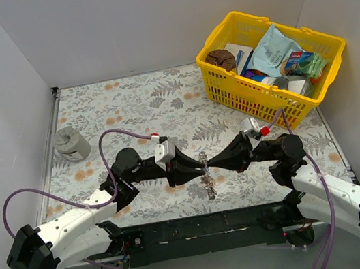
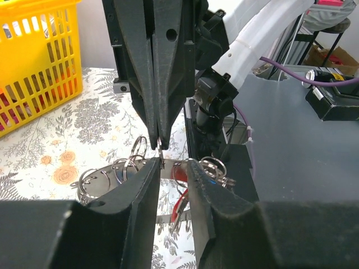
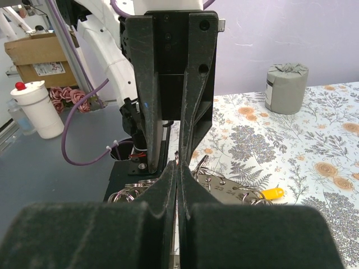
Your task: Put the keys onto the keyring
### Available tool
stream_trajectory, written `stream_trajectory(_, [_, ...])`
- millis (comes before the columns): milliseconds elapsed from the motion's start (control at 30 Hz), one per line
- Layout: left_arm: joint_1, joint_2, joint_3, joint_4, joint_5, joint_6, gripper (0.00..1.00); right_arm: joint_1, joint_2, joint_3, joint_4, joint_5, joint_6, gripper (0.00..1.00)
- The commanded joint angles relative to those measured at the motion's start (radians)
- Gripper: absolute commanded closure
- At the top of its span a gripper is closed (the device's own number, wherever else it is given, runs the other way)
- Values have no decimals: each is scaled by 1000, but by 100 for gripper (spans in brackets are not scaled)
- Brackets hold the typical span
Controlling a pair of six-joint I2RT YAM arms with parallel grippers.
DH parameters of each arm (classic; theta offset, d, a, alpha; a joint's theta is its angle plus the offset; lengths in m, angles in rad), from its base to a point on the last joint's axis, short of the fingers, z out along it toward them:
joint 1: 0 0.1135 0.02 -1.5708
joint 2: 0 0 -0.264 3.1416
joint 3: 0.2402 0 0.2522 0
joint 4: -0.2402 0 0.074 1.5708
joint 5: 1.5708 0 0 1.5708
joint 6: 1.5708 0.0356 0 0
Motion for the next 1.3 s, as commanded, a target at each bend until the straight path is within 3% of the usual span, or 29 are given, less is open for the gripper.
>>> stream_trajectory(0, [-7,15,1,38,-38,-22,78,4,-23,35,44,26,-7,99])
stream_trajectory(233, [-15,24,0,55,-52,-28,90,4,-25,32,44,23,-5,99])
stream_trajectory(433, [-15,35,7,58,-75,-40,86,4,-23,25,49,18,-4,99])
stream_trajectory(633, [-16,52,12,64,-84,-28,100,6,-22,21,50,17,-1,99])
stream_trajectory(767, [-18,49,20,44,-97,-20,100,6,-20,19,41,17,-1,99])
stream_trajectory(900, [-18,21,23,-5,-138,12,100,4,-23,56,-81,28,-10,99])
stream_trajectory(1000, [-19,-5,32,-75,-170,60,100,6,-23,81,-156,31,-25,73])
stream_trajectory(1033, [-19,-10,33,-107,-196,70,100,4,-26,85,-163,29,-30,56])
stream_trajectory(1067, [-19,-19,36,-124,-205,98,100,4,-32,84,-166,23,-33,31])
stream_trajectory(1100, [-21,-20,41,-138,-218,112,100,4,-39,84,-166,23,-42,21])
stream_trajectory(1167, [-21,-25,55,-187,-245,156,100,3,-54,82,-170,18,-53,11])
stream_trajectory(1267, [-22,-26,76,-247,-264,199,100,4,-71,98,-222,22,-87,9])
